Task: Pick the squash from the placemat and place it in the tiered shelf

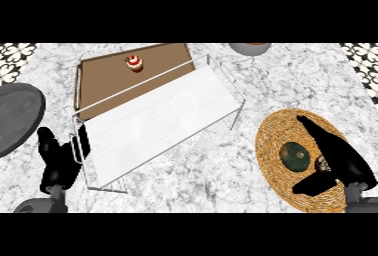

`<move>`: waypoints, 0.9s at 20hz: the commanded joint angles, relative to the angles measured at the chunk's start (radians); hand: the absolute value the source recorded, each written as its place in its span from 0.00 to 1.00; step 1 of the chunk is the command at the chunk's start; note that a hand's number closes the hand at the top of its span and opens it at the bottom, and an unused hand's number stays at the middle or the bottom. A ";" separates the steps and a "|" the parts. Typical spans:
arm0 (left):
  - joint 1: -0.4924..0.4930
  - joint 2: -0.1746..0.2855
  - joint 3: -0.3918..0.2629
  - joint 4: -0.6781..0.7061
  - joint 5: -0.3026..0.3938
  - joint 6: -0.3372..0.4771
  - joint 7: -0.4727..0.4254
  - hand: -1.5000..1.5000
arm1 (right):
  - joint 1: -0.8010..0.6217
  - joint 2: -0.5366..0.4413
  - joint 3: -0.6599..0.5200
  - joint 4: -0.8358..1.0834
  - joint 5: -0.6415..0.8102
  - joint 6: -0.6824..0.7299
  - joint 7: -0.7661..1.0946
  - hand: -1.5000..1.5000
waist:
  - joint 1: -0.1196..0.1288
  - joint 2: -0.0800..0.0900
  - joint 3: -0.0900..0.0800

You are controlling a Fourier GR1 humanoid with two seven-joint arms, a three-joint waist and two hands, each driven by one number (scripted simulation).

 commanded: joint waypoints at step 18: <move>0.009 -0.087 0.068 0.010 -0.082 -0.044 0.000 0.50 | -0.147 0.146 -0.111 0.434 0.223 -0.172 -0.307 0.00 | 0.003 0.001 0.000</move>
